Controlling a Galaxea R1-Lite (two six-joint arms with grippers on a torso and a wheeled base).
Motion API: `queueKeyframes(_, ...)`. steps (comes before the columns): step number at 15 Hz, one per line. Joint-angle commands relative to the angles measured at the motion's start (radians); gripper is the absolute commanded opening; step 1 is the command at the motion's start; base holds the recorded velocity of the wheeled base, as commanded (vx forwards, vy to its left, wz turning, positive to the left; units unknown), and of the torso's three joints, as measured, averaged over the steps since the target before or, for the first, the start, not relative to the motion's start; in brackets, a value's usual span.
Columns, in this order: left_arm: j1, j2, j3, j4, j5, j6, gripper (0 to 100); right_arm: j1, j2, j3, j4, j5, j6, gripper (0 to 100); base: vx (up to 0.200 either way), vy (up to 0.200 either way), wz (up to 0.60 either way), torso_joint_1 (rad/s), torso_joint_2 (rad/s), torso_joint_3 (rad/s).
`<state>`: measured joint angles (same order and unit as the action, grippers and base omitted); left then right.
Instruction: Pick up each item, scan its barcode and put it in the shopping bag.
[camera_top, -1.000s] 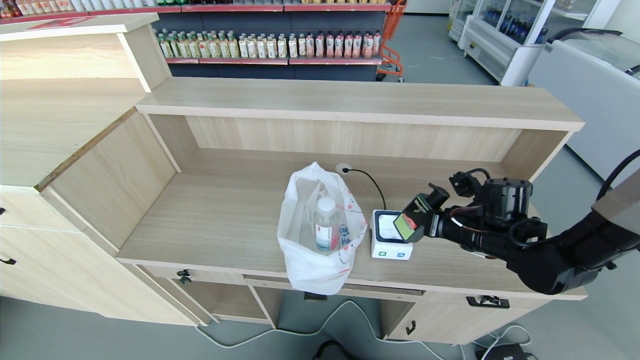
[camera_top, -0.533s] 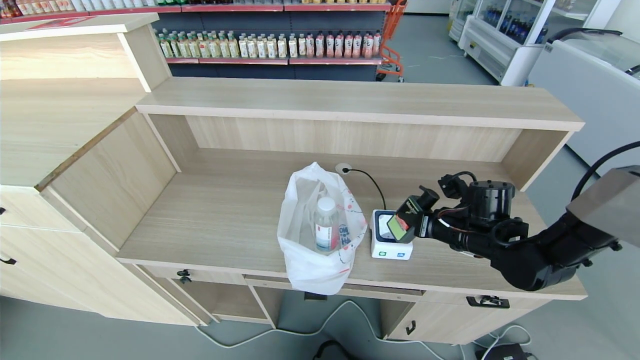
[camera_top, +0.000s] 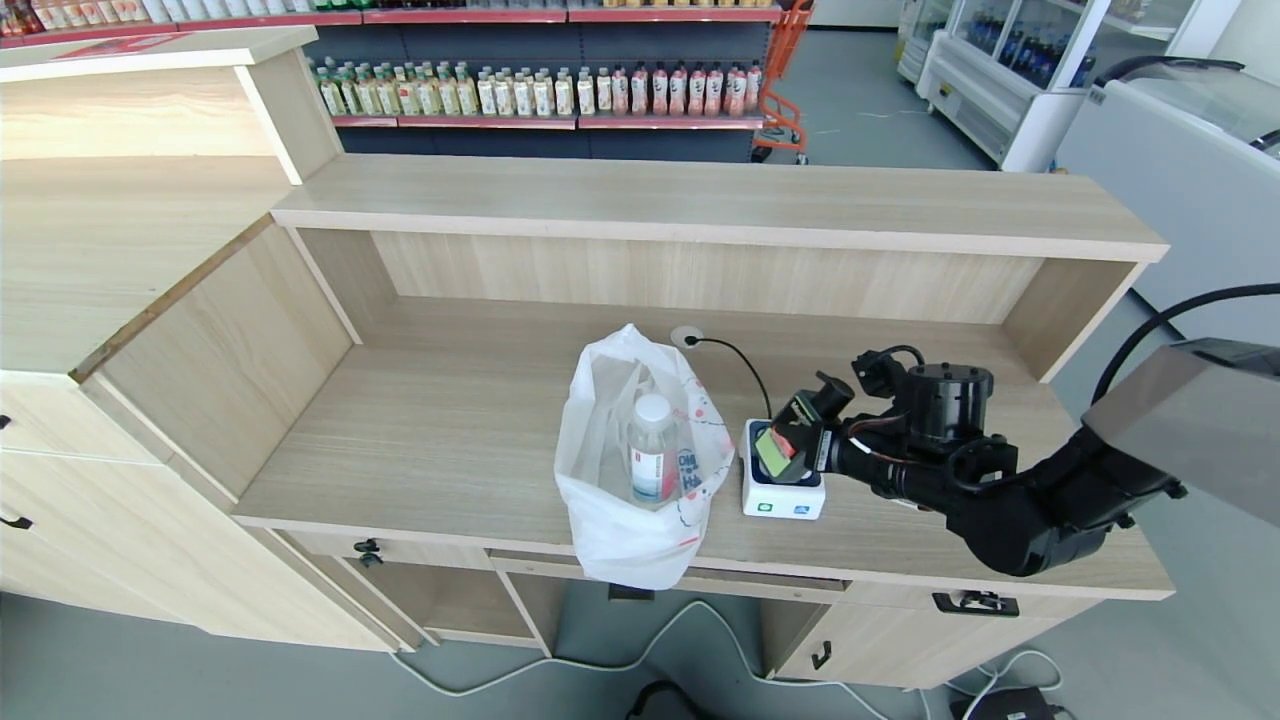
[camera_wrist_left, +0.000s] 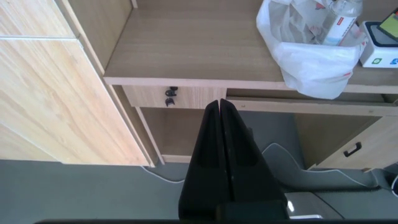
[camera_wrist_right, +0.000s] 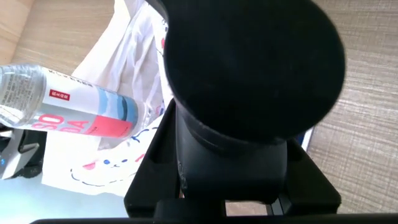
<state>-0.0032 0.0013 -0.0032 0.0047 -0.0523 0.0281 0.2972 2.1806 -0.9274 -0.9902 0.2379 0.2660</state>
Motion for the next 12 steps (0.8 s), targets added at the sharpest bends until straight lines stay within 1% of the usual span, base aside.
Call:
queueKeyframes(1, 0.0, 0.0, 0.0, 0.0, 0.0, 0.0, 0, 0.008, 0.034, -0.039, 0.001, 0.0, 0.001, 0, 0.0, 0.0, 0.0, 0.0, 0.0, 0.0)
queueKeyframes(8, 0.0, 0.0, 0.0, 0.0, 0.0, 0.001, 0, 0.023, 0.094, -0.093, 0.002, -0.003, 0.001, 0, 0.0, 0.0, 0.0, 0.0, 0.0, 0.0)
queueKeyframes(12, 0.0, 0.0, 0.0, 0.0, 0.0, 0.001, 0, 0.023, 0.087, -0.091, 0.001, -0.003, 0.001, 0, 0.0, 0.0, 0.0, 0.0, 0.0, 0.0)
